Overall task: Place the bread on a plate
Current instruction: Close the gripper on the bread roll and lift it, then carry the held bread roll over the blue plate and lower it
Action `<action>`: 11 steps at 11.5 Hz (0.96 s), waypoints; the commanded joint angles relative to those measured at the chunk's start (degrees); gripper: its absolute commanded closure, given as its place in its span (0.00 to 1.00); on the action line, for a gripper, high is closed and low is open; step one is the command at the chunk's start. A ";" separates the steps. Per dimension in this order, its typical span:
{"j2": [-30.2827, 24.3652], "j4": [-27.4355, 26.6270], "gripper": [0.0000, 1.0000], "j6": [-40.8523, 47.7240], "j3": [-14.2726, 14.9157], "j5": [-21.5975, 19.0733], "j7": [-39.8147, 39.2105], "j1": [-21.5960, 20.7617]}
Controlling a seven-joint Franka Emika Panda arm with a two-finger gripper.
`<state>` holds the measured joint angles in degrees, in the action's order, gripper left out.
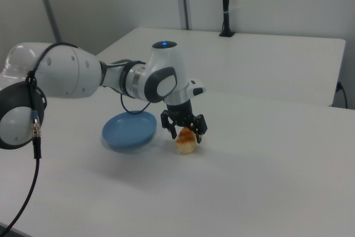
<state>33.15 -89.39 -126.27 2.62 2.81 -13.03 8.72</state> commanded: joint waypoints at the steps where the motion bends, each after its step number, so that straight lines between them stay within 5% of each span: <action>1: 1.83 0.26 0.07 -2.49 0.28 0.61 -0.77 -0.29; 3: 1.75 0.18 0.45 -2.49 0.28 0.70 -0.77 -0.46; 6: -0.09 0.18 0.50 -1.70 -0.24 0.44 0.20 -1.07; 11: -6.25 -1.93 0.49 6.56 -0.51 0.00 8.26 -11.07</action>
<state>31.33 -88.05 -122.93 1.60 2.80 -10.20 2.98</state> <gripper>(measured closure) 0.480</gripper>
